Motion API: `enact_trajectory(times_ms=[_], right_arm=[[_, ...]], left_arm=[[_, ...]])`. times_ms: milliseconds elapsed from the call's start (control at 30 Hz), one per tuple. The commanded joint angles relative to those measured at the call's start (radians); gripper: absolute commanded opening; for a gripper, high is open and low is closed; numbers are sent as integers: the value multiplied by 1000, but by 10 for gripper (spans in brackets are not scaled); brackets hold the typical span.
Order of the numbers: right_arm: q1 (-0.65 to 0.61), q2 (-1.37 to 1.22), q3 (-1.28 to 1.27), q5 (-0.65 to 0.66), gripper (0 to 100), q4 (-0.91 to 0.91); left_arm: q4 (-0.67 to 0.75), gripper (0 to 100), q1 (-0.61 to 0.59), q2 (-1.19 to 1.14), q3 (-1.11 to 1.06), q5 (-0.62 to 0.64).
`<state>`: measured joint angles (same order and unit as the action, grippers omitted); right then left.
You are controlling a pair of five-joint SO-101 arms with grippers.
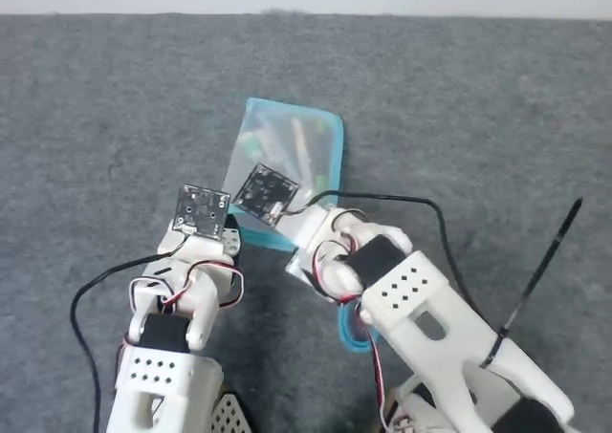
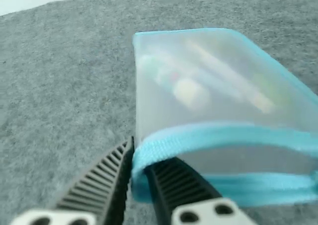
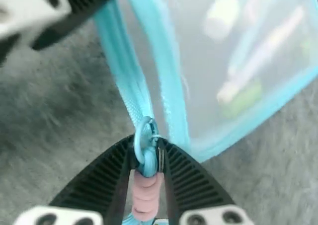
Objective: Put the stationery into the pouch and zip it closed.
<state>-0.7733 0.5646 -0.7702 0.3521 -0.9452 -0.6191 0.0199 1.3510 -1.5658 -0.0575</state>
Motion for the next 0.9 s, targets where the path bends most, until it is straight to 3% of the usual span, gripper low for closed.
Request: enact_trajectory(times_ms=[0,433,733,867], right_arm=[[-82,59,97,-23,6,25],[-203,272,92,-49,6,-42],[-280,283,60,-46,7,-51],[-282,286,54,-11,129,-107]], left_arm=[[28,9,25,17,41,26],[29,9,37,17,39,28],[29,9,38,15,39,29],[29,9,35,15,35,29]])
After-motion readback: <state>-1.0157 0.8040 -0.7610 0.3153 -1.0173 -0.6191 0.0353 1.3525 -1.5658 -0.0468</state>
